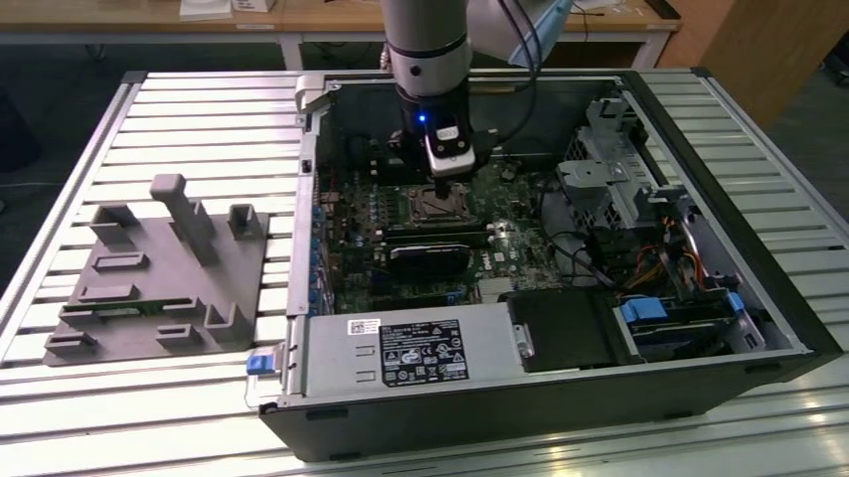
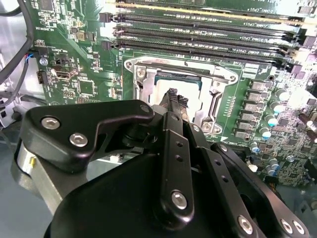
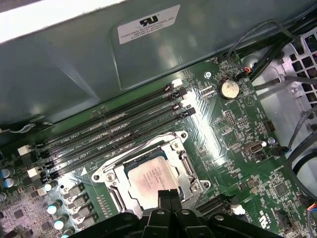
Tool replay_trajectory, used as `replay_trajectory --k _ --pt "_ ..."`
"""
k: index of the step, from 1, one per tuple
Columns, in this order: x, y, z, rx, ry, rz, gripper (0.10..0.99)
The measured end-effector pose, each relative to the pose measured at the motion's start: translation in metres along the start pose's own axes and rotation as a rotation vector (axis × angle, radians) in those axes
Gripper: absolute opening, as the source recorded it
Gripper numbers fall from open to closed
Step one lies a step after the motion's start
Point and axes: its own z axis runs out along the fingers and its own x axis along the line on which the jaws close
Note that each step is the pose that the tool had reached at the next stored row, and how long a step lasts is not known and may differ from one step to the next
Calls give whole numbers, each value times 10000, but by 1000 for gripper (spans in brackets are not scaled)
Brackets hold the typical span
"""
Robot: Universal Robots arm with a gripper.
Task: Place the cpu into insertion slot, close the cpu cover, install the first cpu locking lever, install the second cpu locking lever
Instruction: 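Install the second cpu locking lever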
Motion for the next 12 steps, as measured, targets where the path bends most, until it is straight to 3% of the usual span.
replay_trajectory --k 12 --pt "-13 -26 -1 68 -33 -12 106"
